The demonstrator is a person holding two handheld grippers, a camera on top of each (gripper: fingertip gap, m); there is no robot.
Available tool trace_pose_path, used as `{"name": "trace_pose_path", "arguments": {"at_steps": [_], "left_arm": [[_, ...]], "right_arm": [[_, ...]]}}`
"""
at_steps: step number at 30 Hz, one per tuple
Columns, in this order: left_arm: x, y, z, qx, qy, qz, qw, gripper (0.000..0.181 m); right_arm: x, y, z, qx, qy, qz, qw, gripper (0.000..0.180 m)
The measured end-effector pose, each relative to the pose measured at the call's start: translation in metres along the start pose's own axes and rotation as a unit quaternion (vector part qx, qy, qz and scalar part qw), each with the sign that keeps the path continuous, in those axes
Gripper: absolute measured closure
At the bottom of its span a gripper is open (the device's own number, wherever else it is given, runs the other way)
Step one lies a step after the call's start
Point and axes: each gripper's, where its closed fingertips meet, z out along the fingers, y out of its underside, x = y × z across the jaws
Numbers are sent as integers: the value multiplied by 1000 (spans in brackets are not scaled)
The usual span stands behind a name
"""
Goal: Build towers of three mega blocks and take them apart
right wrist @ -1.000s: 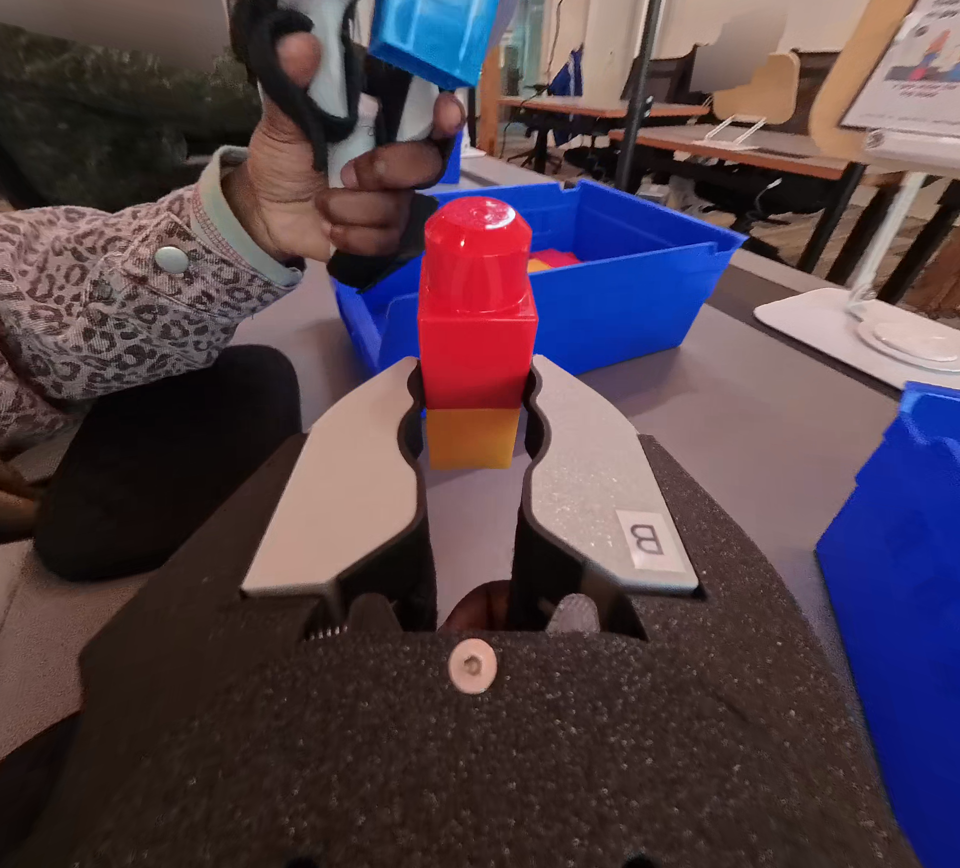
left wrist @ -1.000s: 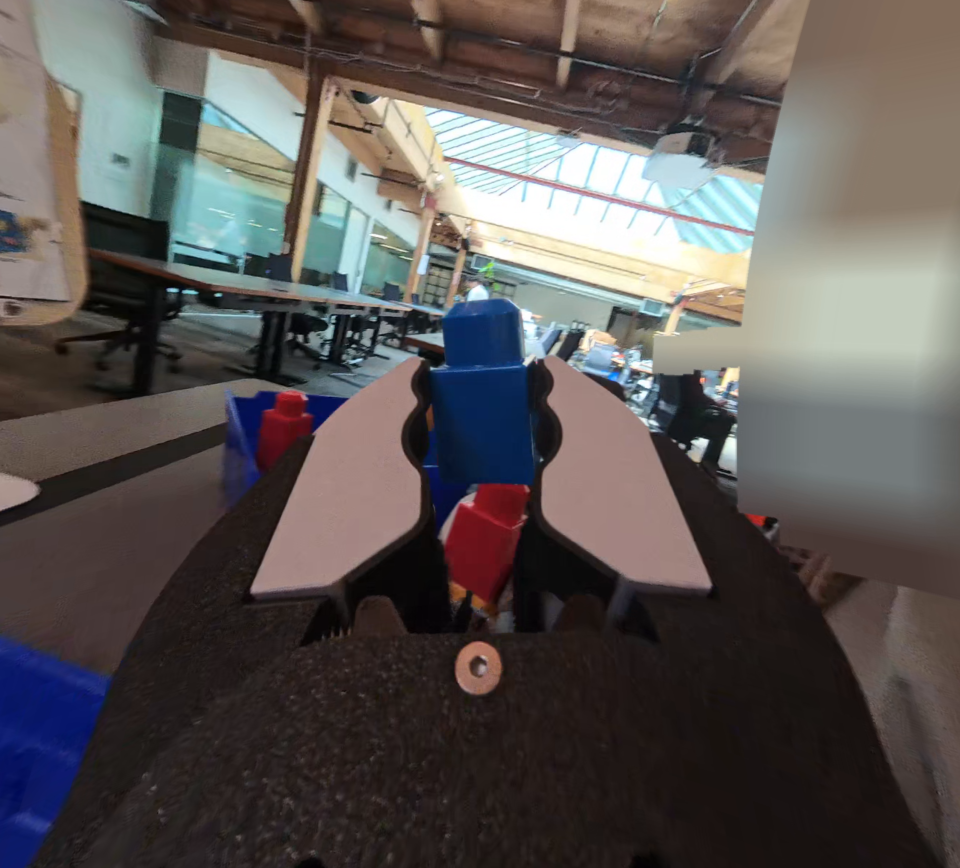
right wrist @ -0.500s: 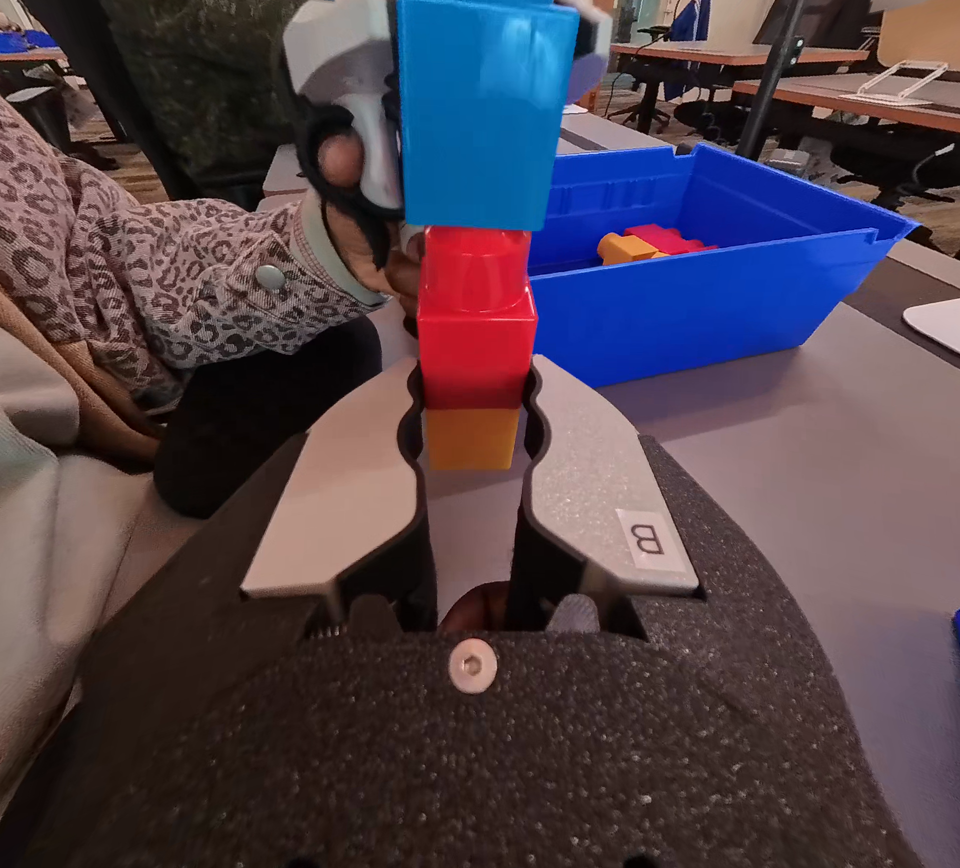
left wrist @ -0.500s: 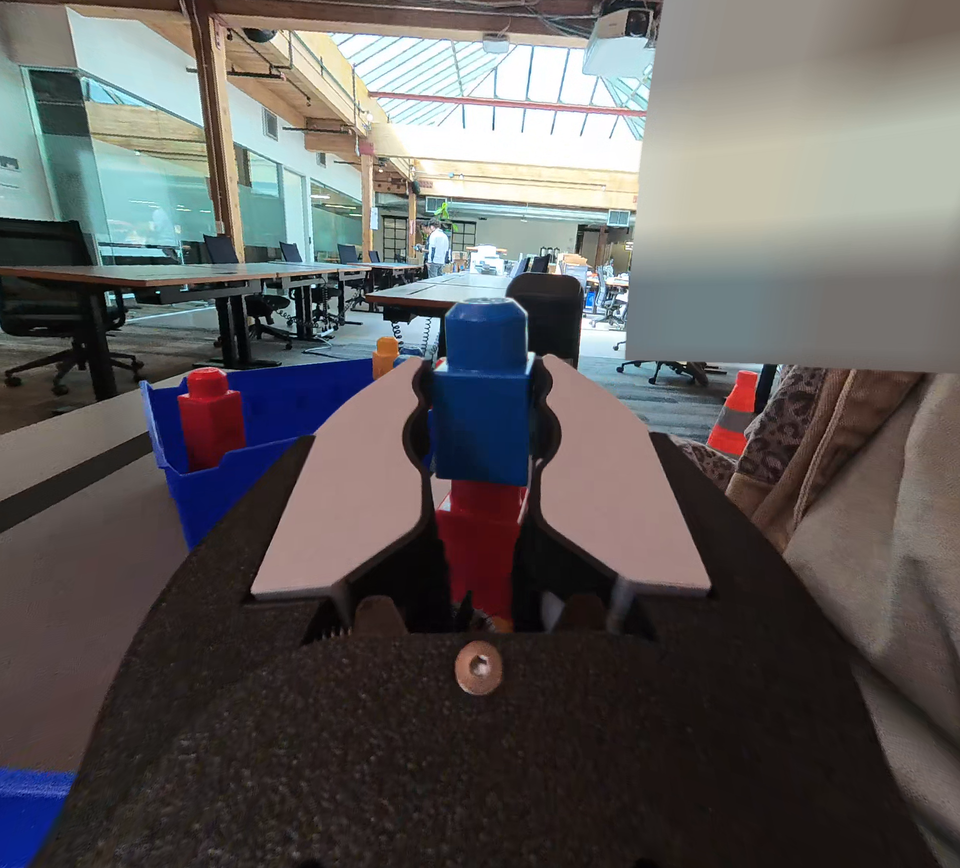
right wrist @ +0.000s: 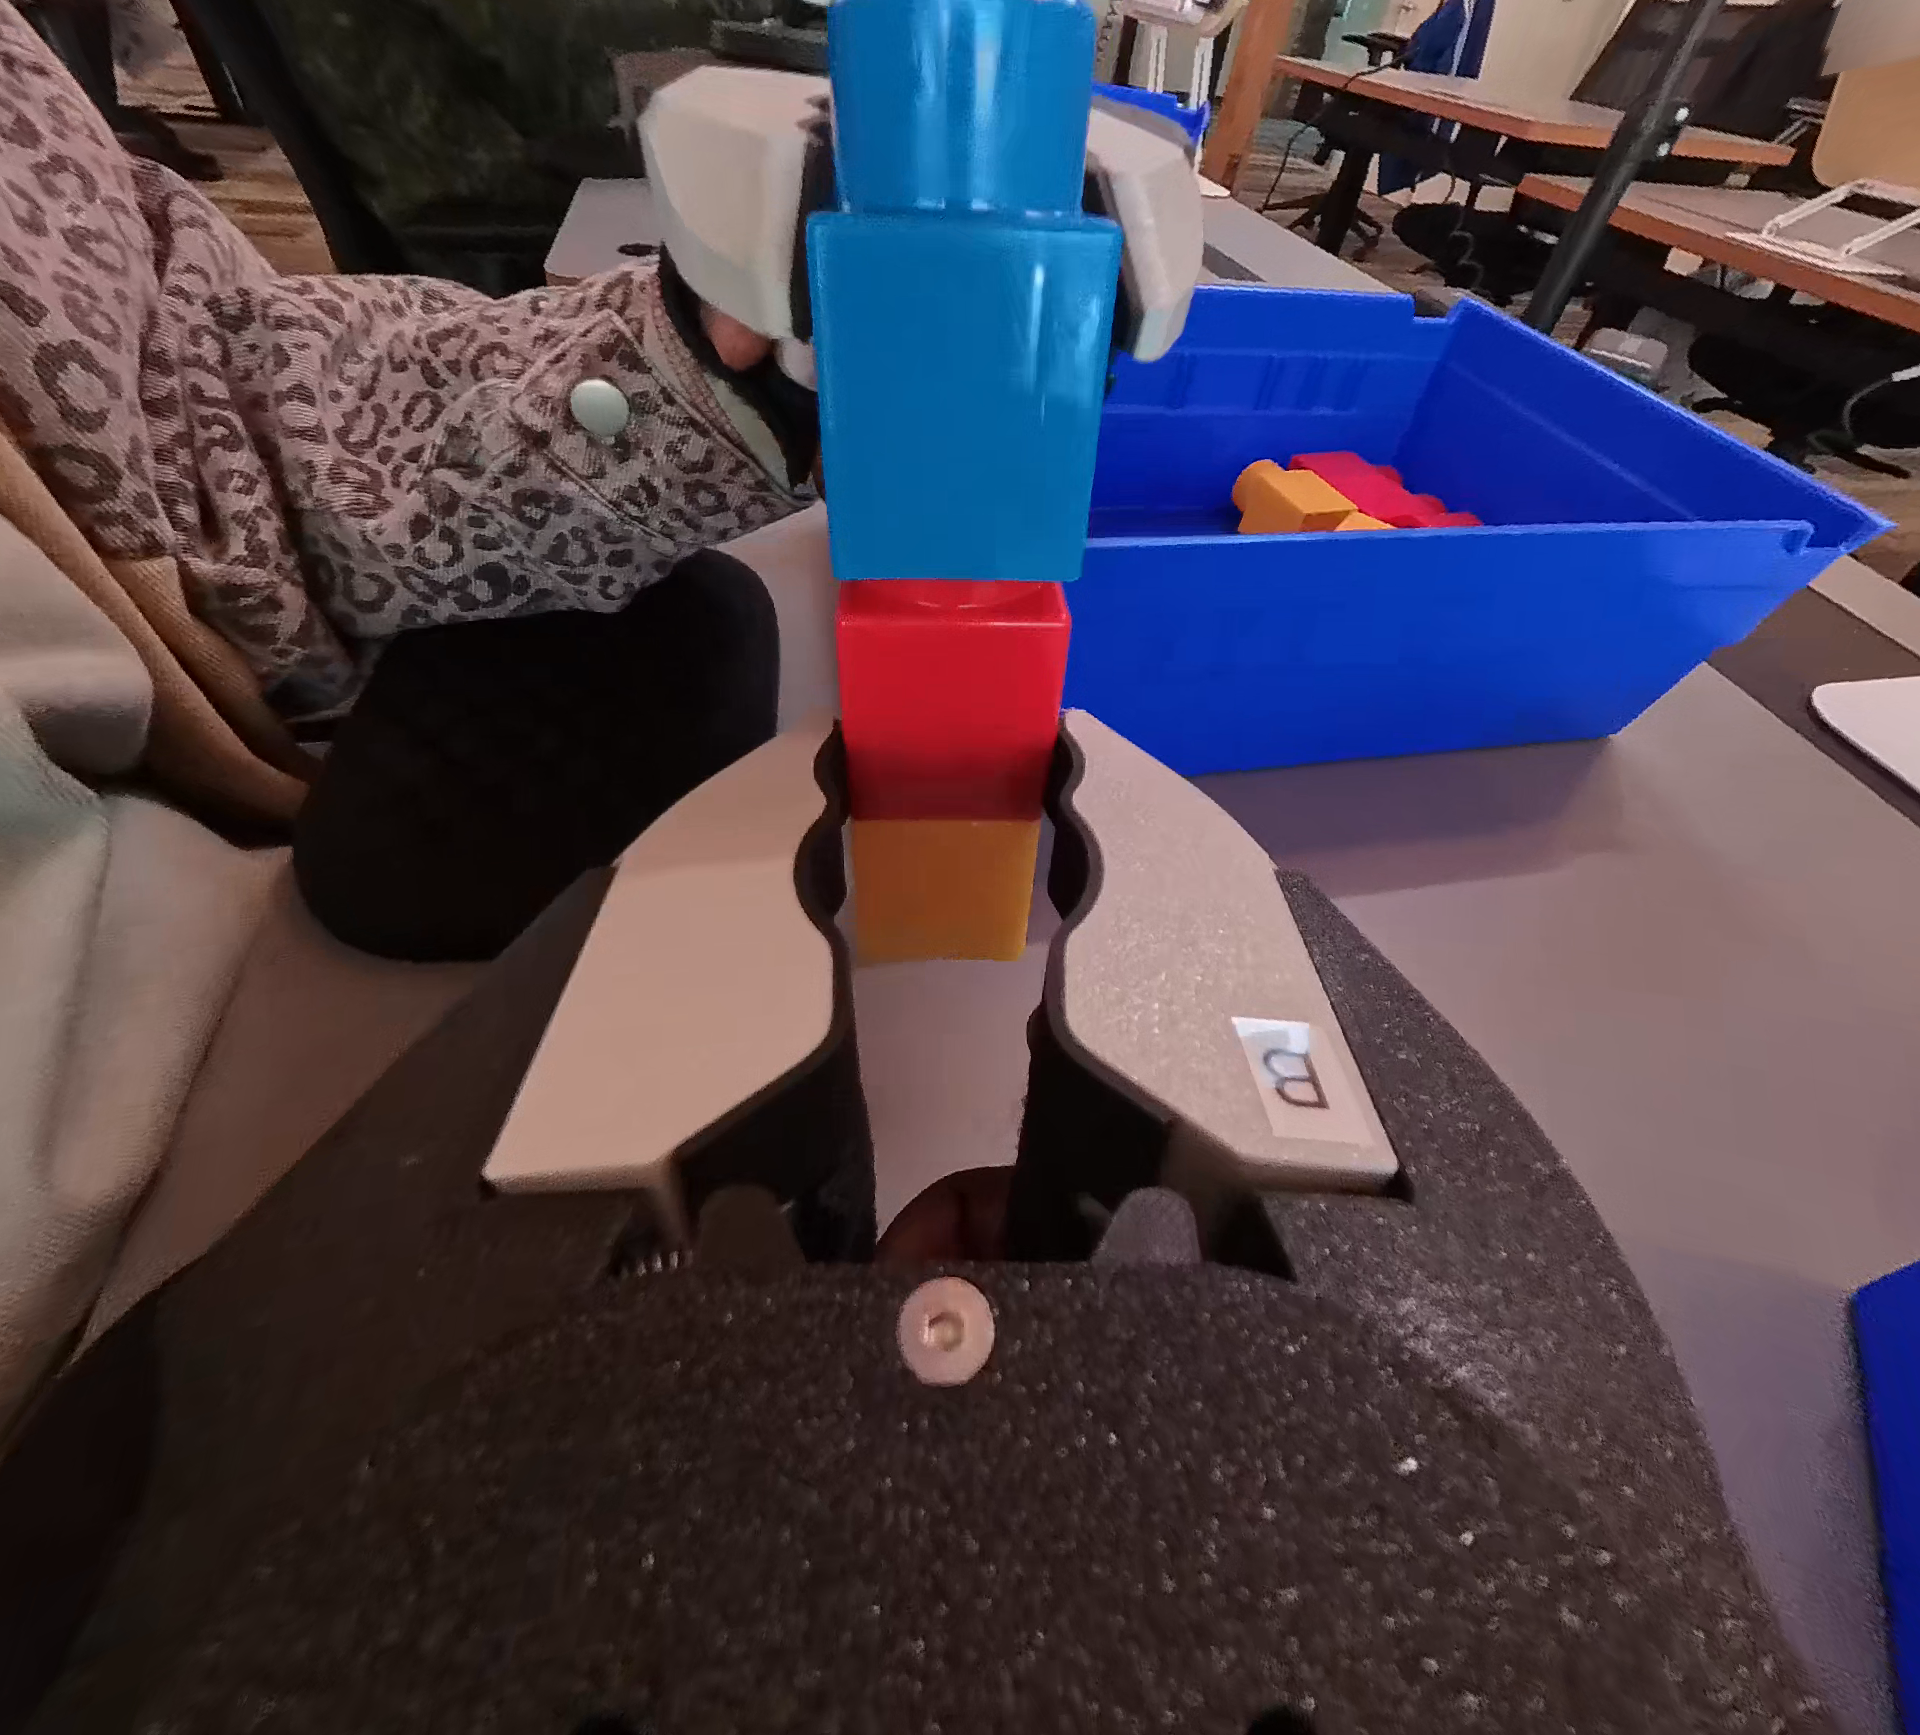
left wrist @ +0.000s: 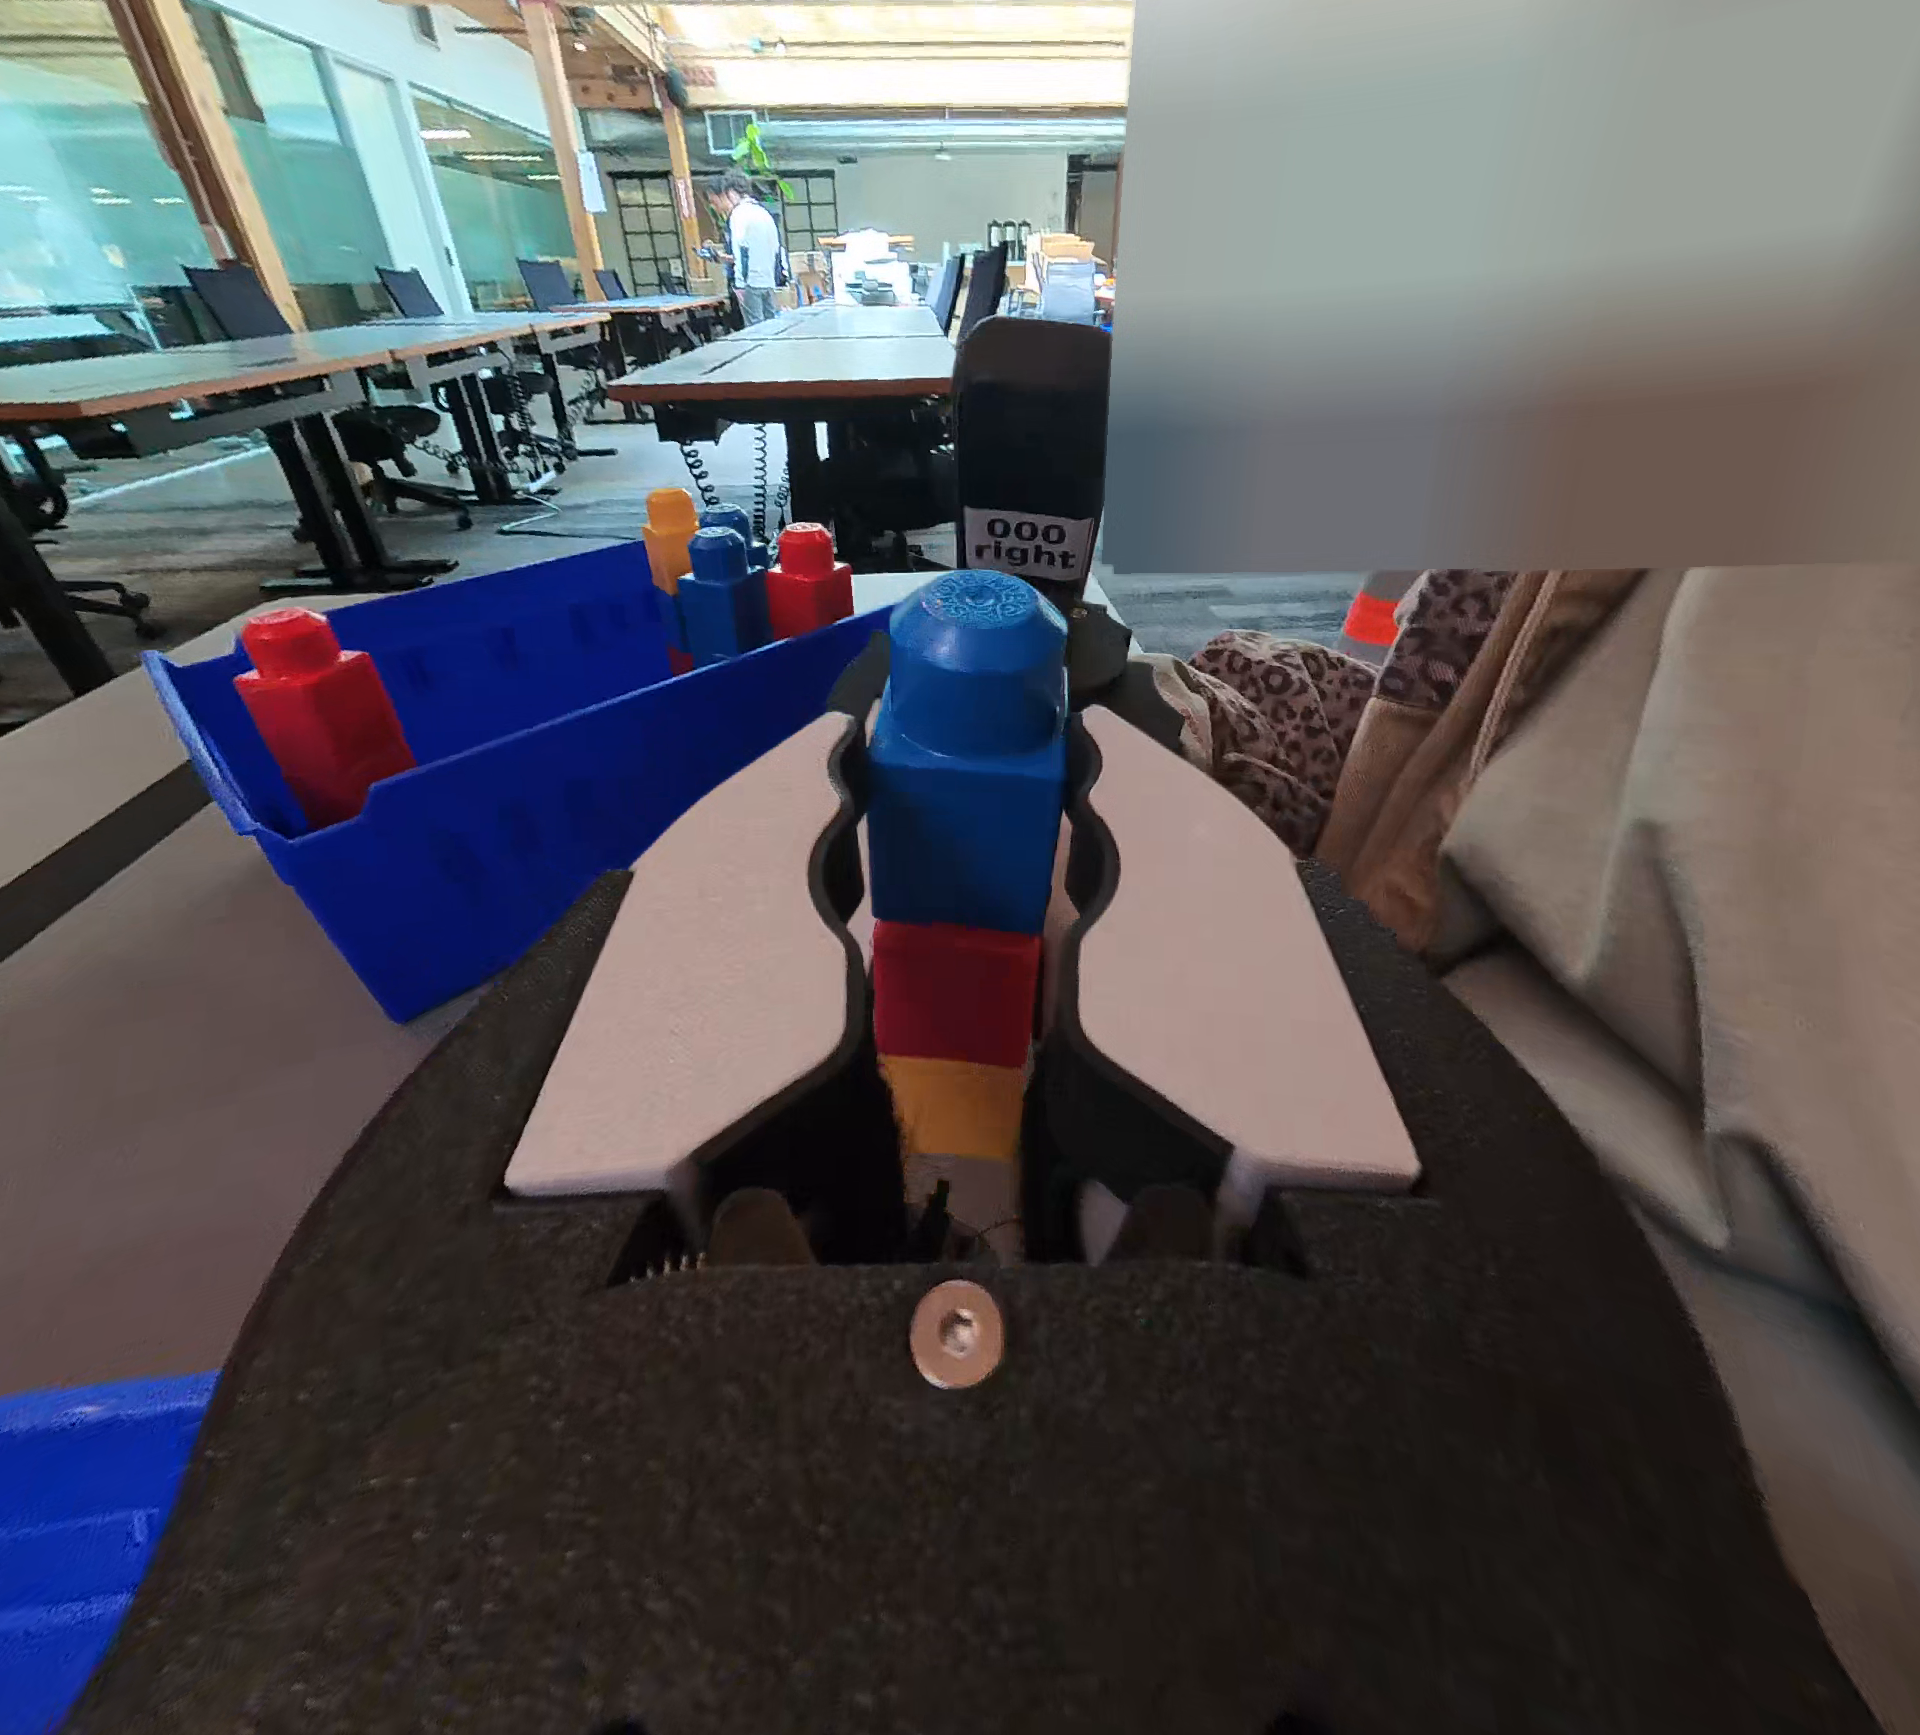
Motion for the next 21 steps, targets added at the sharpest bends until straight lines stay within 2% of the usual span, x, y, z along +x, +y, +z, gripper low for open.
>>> {"name": "trace_pose_path", "arguments": {"at_steps": [10, 21], "left_arm": [[2, 23, -5, -80, 6, -23, 997, 145], [-2, 31, -8, -109, -14, 3, 994, 144]], "right_arm": [[-5, 14, 4, -37, -21, 5, 999, 144], [-3, 17, 5, -44, -17, 18, 999, 145]]}}
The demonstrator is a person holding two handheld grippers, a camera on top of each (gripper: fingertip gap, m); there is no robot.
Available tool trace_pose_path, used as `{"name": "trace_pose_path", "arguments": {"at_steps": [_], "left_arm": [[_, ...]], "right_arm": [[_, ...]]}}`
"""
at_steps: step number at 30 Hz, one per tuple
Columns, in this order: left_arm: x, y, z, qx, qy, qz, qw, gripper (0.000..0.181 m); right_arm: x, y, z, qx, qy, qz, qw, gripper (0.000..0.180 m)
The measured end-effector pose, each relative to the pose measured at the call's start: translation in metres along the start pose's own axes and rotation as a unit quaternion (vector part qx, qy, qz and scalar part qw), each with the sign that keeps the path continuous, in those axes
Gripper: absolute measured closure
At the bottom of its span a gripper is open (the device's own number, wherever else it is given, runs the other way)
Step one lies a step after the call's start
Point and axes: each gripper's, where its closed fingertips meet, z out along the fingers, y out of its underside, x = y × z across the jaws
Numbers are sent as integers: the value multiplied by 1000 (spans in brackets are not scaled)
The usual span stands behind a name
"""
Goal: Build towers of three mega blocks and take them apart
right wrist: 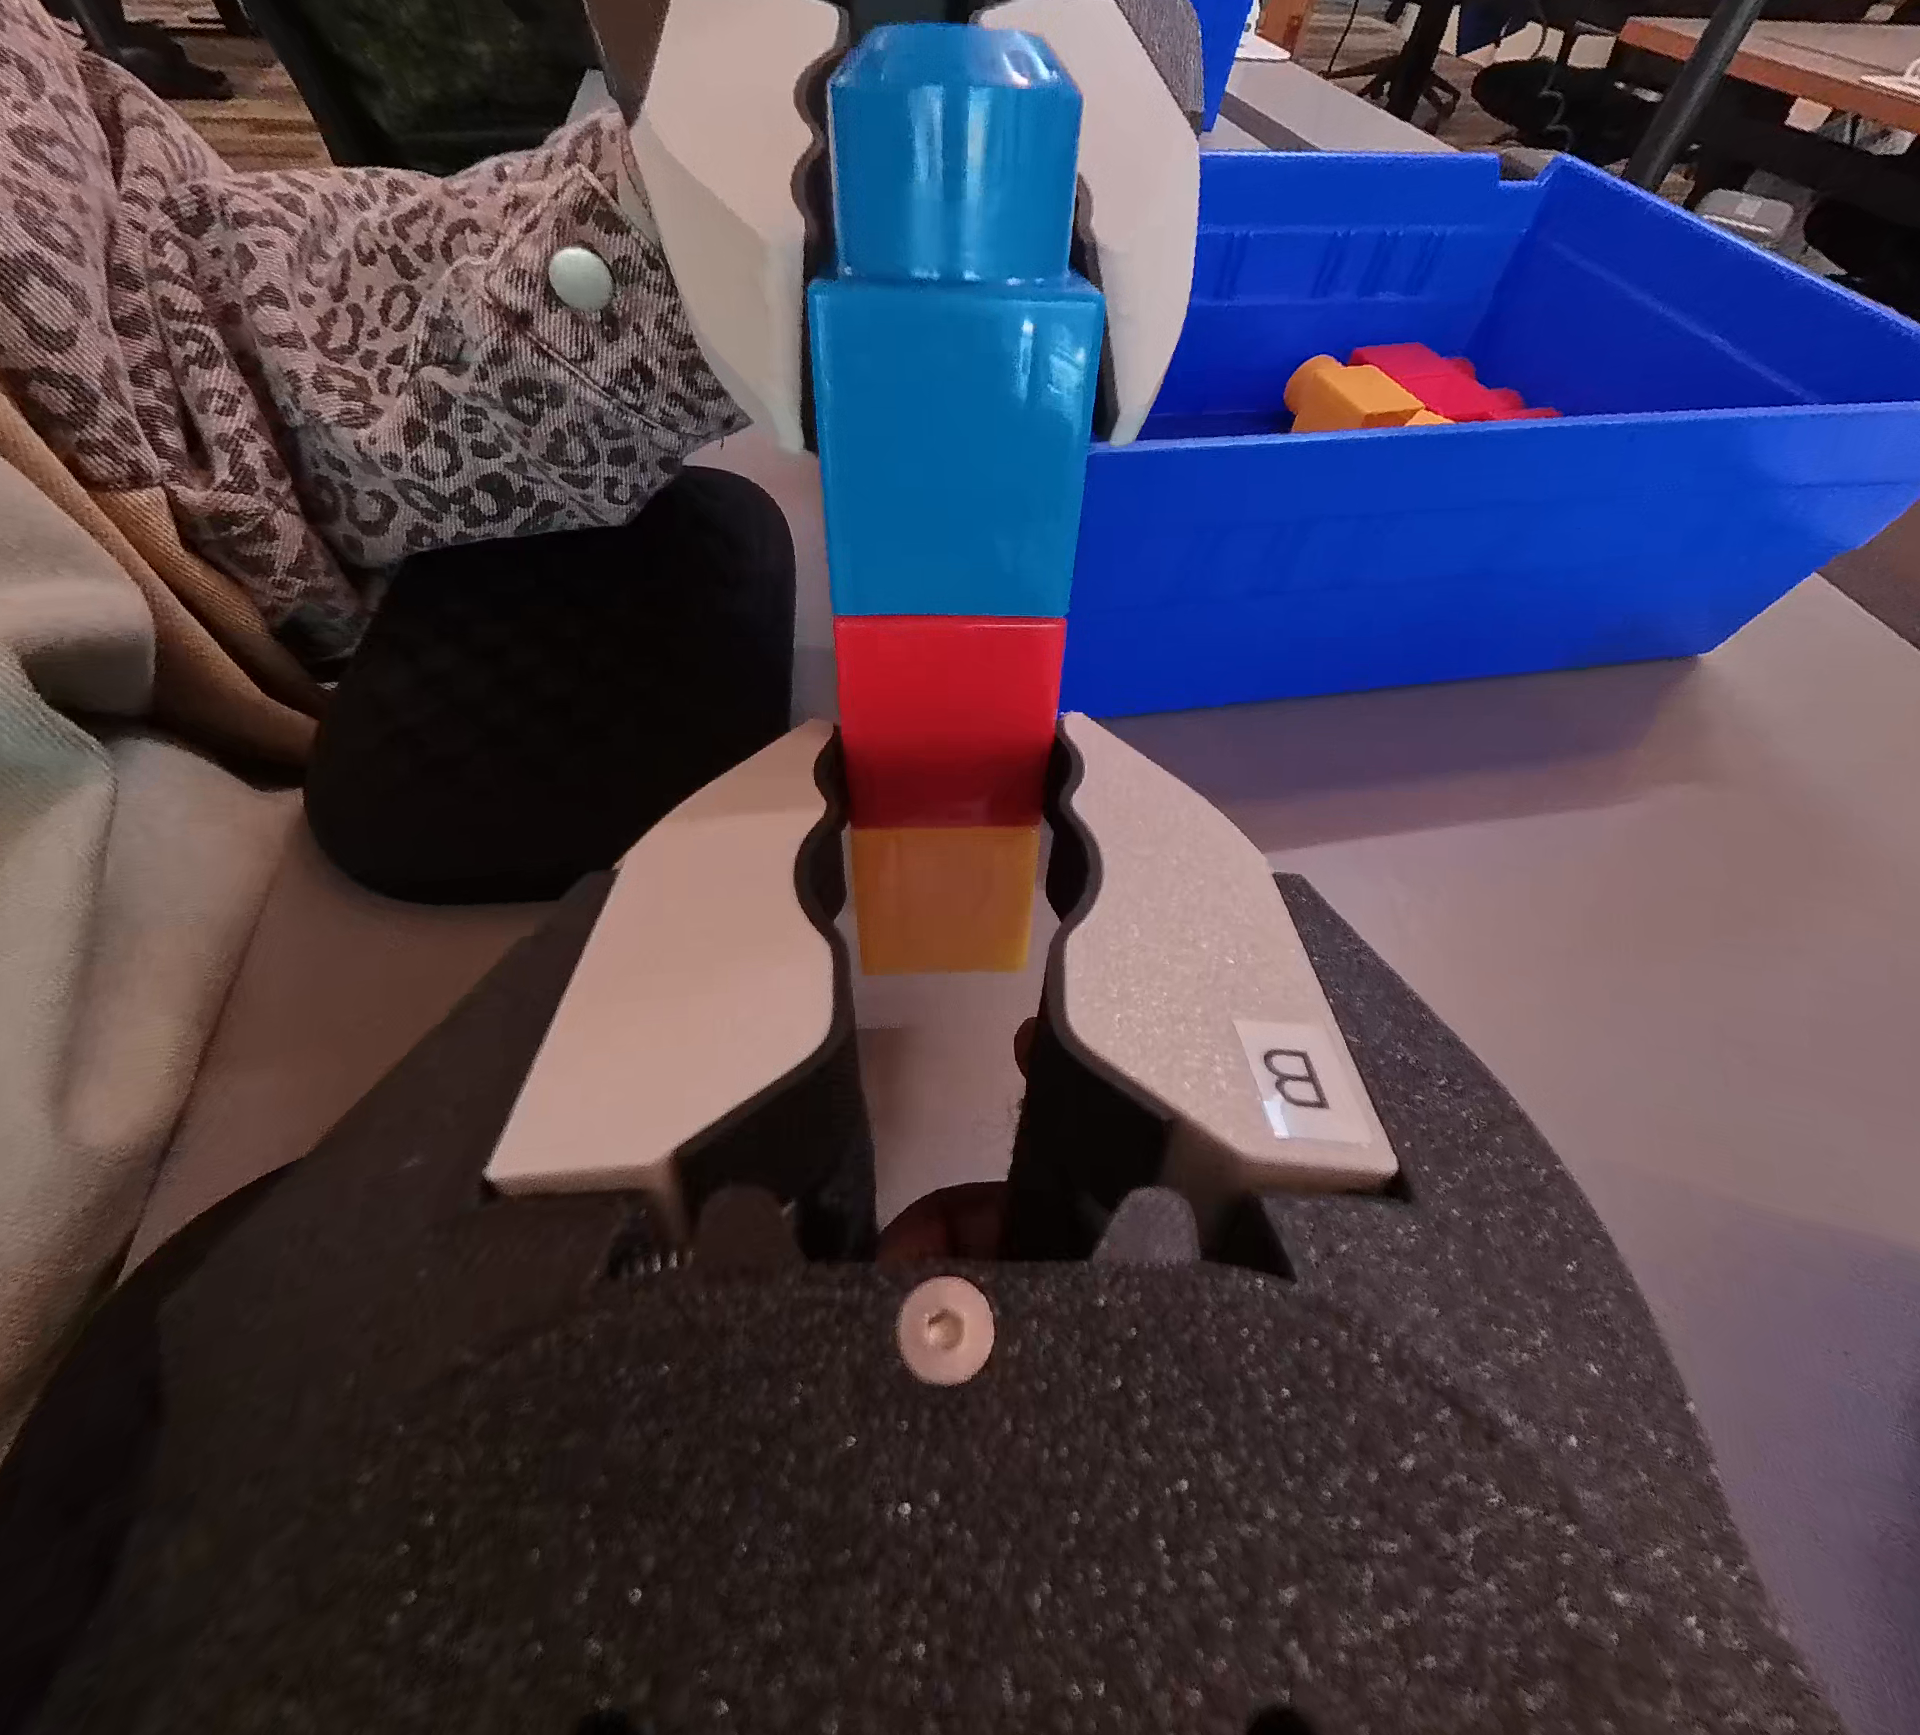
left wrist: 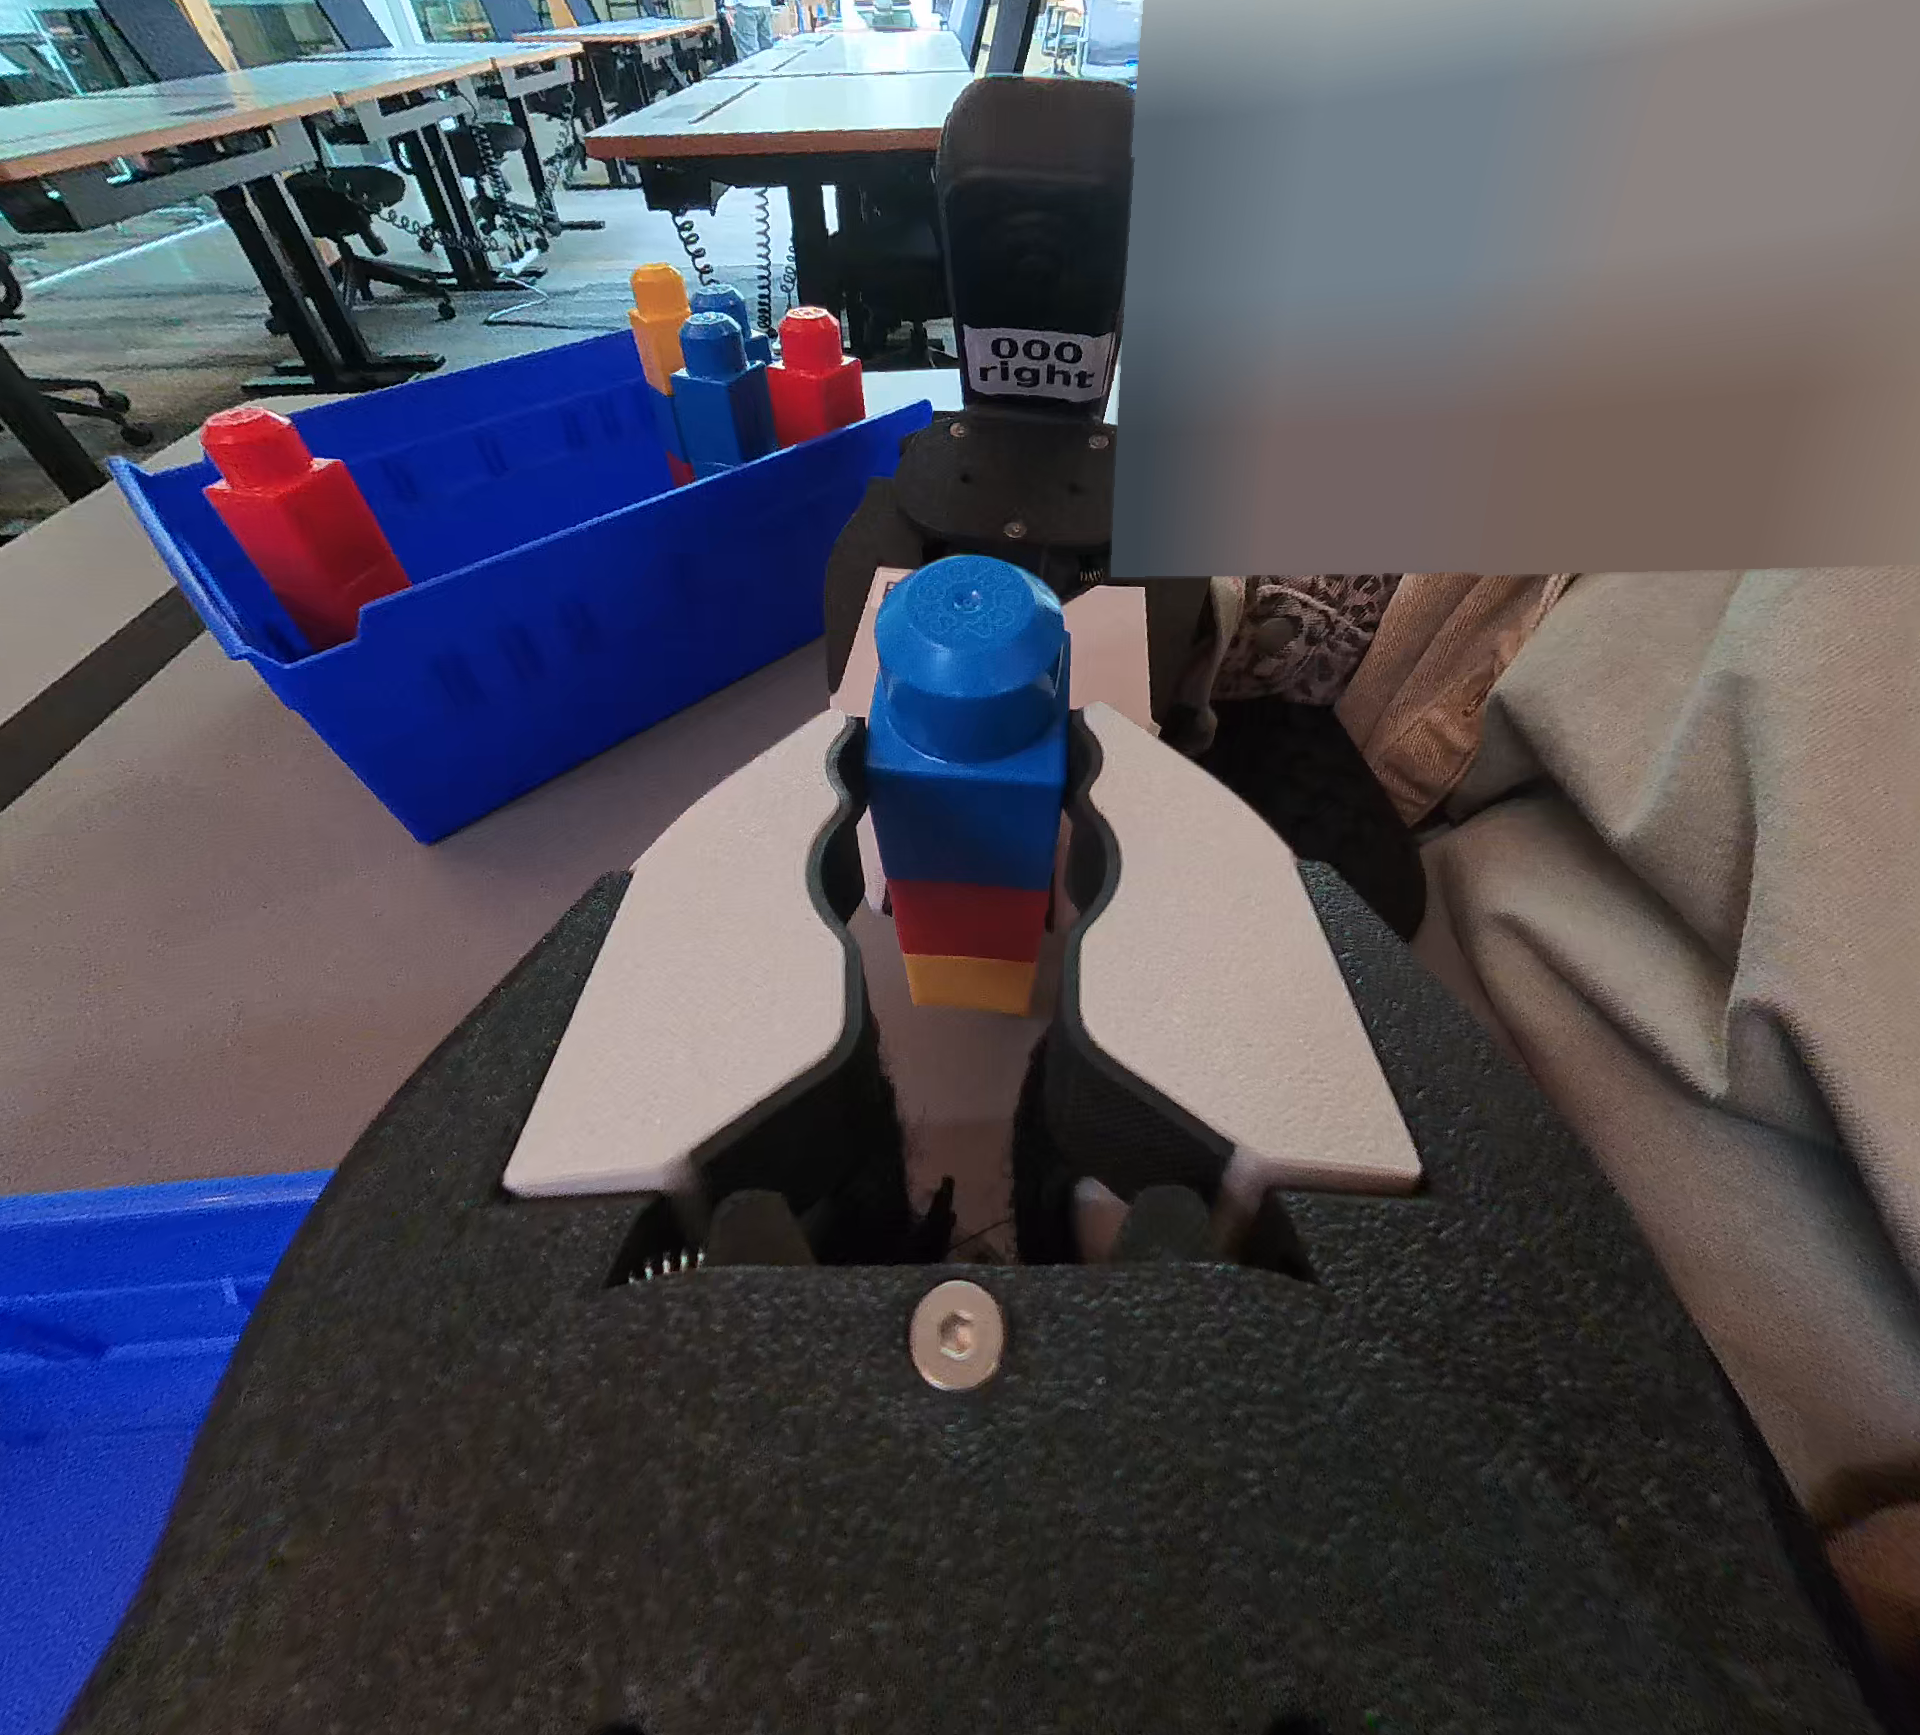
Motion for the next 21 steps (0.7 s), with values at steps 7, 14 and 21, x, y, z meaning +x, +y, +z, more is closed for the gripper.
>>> {"name": "trace_pose_path", "arguments": {"at_steps": [7, 14, 21], "left_arm": [[-12, -17, -7, 53, -44, -8, 998, 132], [-9, -14, 22, 60, -20, -94, 994, 120], [-9, -8, 32, 45, -30, -93, 994, 144]], "right_arm": [[2, -38, -14, 120, -33, 73, 990, 144], [16, -59, -38, 222, -39, 145, 963, 144], [21, -66, -43, 265, -38, 163, 950, 144]]}}
